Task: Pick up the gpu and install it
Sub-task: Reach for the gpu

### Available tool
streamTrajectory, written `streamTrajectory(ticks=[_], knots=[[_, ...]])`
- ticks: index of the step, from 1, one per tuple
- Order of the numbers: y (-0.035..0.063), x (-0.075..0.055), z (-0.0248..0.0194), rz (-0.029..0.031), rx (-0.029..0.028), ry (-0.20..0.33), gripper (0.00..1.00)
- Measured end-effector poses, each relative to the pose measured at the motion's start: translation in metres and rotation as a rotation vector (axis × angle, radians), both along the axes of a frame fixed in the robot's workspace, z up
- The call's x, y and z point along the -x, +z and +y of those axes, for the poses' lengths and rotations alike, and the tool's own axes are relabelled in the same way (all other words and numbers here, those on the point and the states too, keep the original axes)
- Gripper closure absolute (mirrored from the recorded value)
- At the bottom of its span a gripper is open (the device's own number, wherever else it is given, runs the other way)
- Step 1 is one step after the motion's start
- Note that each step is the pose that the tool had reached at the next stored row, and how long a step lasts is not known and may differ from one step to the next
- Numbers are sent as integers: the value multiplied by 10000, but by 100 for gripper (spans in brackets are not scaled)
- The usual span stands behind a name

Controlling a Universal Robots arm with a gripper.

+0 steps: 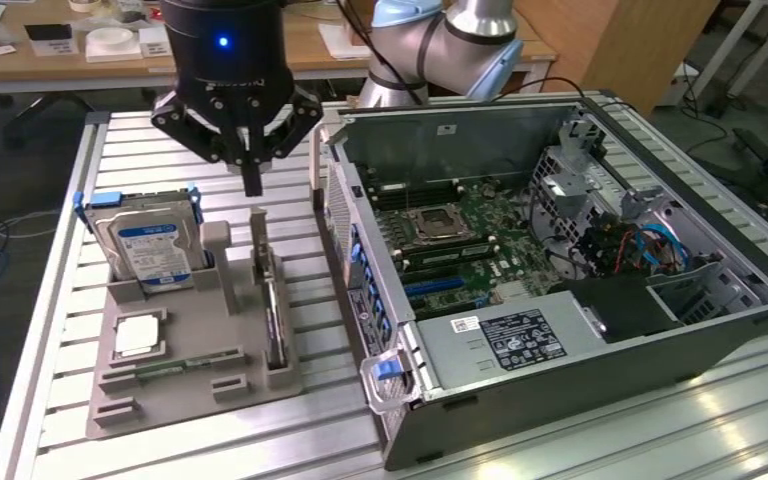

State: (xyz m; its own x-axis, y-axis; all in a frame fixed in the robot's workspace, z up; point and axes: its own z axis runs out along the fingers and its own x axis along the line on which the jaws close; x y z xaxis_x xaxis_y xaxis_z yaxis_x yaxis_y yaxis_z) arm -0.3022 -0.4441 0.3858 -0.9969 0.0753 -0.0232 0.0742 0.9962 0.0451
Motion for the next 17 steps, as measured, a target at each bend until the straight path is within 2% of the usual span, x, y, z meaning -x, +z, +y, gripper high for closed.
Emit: streamTrajectory(ticks=[4, 6, 12, 17], knots=[[0, 4, -125, 0, 0, 1, 89], [-1, 6, -166, 0, 0, 0, 89], [-3, 9, -251, 0, 1, 0, 89], [-5, 50, -256, -1, 0, 0, 89]])
